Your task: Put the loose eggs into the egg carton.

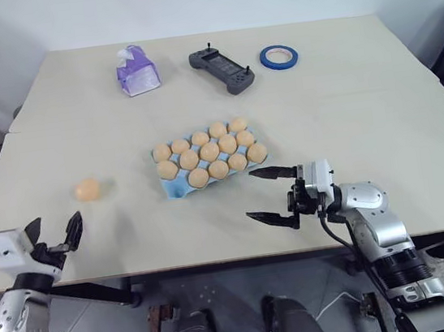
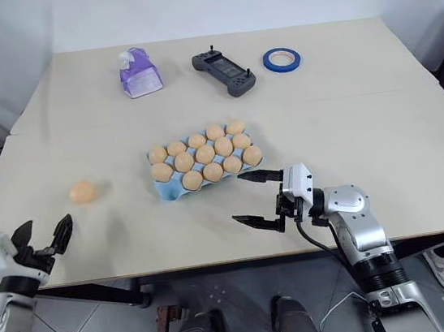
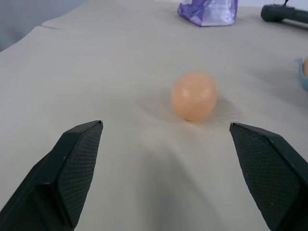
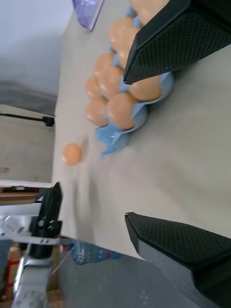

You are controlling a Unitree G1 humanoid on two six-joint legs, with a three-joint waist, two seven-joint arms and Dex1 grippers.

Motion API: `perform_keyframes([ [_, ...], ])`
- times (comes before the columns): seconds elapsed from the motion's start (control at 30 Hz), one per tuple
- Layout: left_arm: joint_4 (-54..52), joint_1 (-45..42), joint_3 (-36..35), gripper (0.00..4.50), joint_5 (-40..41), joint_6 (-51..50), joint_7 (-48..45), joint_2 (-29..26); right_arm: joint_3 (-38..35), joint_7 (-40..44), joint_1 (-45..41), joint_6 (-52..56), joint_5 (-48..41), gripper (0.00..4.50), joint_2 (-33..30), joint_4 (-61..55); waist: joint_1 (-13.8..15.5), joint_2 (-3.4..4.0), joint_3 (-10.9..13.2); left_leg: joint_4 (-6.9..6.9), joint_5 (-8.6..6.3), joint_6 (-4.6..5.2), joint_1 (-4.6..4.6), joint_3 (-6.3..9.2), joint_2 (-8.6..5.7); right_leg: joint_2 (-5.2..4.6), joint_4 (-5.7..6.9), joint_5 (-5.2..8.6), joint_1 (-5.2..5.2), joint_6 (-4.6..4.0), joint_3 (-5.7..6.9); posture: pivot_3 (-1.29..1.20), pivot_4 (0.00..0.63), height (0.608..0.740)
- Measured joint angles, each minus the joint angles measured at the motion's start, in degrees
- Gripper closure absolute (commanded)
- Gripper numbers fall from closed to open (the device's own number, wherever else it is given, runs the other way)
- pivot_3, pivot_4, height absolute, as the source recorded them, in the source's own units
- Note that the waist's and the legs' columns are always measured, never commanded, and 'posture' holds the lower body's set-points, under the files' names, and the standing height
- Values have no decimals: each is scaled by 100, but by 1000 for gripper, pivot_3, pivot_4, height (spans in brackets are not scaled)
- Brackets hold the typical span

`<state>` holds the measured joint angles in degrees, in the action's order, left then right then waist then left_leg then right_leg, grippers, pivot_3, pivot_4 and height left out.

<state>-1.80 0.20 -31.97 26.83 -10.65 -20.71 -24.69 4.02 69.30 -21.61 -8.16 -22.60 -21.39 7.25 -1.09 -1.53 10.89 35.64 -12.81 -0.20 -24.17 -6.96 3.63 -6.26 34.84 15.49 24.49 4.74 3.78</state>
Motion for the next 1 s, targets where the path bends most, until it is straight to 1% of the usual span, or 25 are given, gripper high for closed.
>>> perform_keyframes([
  [0.13, 486, -827, 371, 0, -179, -94, 101, -127, 3, -53, -22, -90, -5, 36, 115, 28, -15, -2, -1, -4, 0, 0, 0, -4, 1, 3, -3, -2, 0, 2, 0, 0, 150, 740],
  [0.27, 1176, -1447, 685, 0, -521, -59, 196, -194, 2, -170, -31, -193, 62, 36, 199, 218, -64, -2, -1, -4, -7, -7, 3, -25, 9, 11, 6, -2, 8, 3, 21, 0, 150, 740],
  [0.33, 1594, -1697, 831, 0, -700, -44, 241, -229, 9, -243, -38, -207, 95, 36, 277, 229, -65, -2, -1, 2, -9, -12, 3, -28, 10, 51, 9, -1, 11, 1, 29, 0, 150, 740],
  [0.43, 2072, -1886, 909, 0, -928, -16, 395, -297, 25, -313, -39, -209, 113, 36, 311, 229, -67, -2, -1, 14, -13, -18, 3, -27, 17, 63, 19, 1, 12, -3, 29, 0, 150, 740],
  [0.47, 2191, -1906, 907, 403, -976, 9, 426, -330, 23, -348, -35, -209, 114, 0, 311, 229, -67, -2, -1, 16, -14, -19, 3, -27, 22, 63, 21, 1, 12, -4, 29, 0, 150, 740],
  [0.5, 2236, -1917, 904, 626, -983, 51, 425, -340, 23, -373, -35, -209, 117, 0, 311, 229, -62, -2, -1, 20, -14, -20, 4, -26, 26, 62, 25, 1, 12, -5, 29, 0, 150, 740],
  [0.67, 2282, -1921, 902, 2193, -982, 224, 235, -345, 23, -468, 7, -218, 122, 0, 311, 229, -52, -2, -1, 30, -15, -18, 3, -25, 34, 45, 27, -2, 9, -10, 28, 0, 150, 740],
  [0.83, 2218, -1872, 924, 2193, -973, 558, -86, -347, 22, -560, 114, -235, 123, 0, 304, 226, -50, -2, -2, 28, -15, -18, 3, -24, 36, 24, 26, -3, 10, -12, 28, 0, 150, 740],
  [1.0, 1499, -1660, 1324, 2193, -961, 900, -831, -366, 9, -677, 279, -254, 172, 0, 193, 198, -52, -2, -1, 26, -16, -18, 2, -26, 34, 22, 23, -3, 10, -12, 28, 0, 150, 740],
])
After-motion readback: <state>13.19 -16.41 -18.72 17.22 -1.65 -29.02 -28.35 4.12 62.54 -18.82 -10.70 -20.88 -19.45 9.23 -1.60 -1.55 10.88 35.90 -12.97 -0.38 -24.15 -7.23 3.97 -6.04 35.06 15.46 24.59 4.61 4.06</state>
